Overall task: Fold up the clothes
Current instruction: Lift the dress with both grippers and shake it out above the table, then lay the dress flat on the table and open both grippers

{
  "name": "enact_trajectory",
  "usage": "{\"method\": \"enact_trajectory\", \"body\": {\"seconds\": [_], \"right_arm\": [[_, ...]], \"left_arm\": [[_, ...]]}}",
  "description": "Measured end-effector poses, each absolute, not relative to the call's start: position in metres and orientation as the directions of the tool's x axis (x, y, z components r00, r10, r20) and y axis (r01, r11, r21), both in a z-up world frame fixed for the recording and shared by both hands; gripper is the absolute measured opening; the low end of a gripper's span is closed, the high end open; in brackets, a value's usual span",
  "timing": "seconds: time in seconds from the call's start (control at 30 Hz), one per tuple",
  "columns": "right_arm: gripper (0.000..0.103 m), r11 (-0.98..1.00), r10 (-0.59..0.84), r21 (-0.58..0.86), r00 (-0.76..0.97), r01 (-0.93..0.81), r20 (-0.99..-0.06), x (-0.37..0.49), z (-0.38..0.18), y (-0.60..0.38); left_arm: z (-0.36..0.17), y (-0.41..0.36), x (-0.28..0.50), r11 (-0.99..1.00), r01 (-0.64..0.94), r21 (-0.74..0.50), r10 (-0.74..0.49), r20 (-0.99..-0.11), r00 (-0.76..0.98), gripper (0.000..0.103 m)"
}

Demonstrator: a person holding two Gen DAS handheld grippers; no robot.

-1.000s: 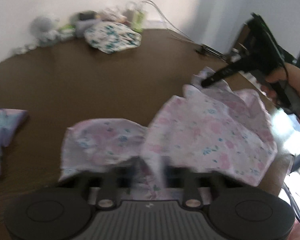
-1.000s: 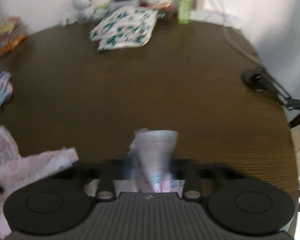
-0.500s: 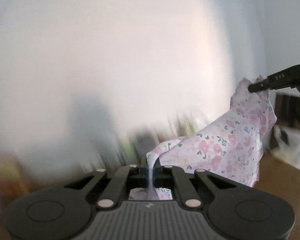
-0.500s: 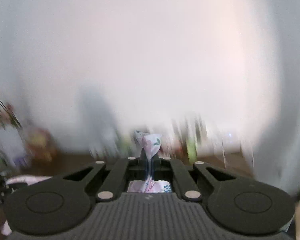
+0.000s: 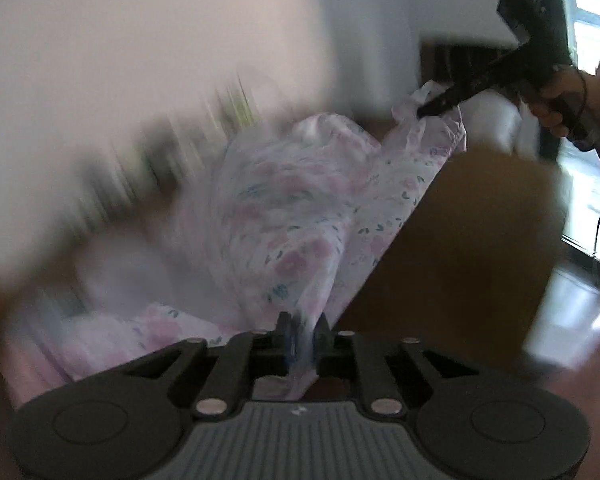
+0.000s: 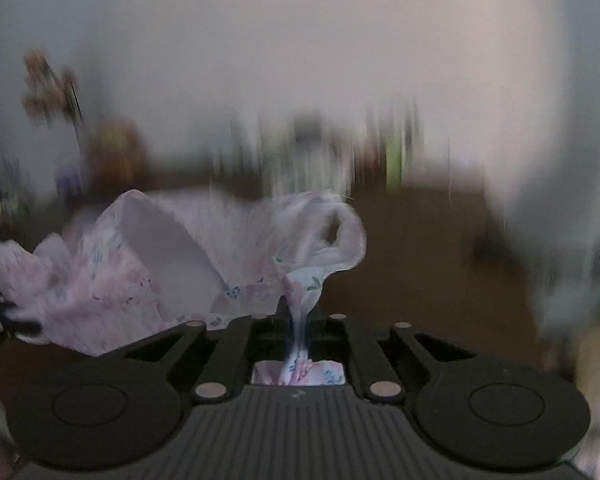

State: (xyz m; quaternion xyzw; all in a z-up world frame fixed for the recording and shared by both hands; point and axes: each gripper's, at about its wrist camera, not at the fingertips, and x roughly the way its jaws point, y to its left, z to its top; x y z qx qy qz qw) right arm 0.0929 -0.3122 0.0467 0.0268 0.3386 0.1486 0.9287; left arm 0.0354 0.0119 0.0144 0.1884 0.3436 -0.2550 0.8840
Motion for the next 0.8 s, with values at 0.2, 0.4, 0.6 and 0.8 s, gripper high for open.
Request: {"method": "enact_trajectory", "body": {"seconds": [0.2, 0.4, 0.6, 0.8], "right_arm": [[0.062, 0.950, 0.280, 0.289, 0.735, -0.119, -0.618, 0.065, 0.021, -0.346], [0.073, 0.949, 0.275, 0.290, 0.783, -0.126, -0.559, 0.077, 0.047, -0.350], [0.078, 0.972, 0.234, 0.121, 0.740, -0.204, -0.631, 0.088, 0.042, -0.310], [0.079, 0.975, 0.208, 0.066, 0.768, -0.211, -0.606, 0.072, 0.044, -0.302]], "left_arm": [[0.021, 0.045, 0.041, 0.870, 0.492, -0.044, -0.385, -0.684, 0.620, 0.070], [0.051, 0.052, 0.064, 0.891, 0.453, -0.043, -0.375, -0.633, 0.677, 0.078], [0.025, 0.029, 0.052, 0.827, 0.561, -0.033, -0.415, -0.710, 0.569, 0.078], [0.012, 0.022, 0.050, 0.808, 0.589, 0.011, -0.393, -0.735, 0.553, 0.078]]}}
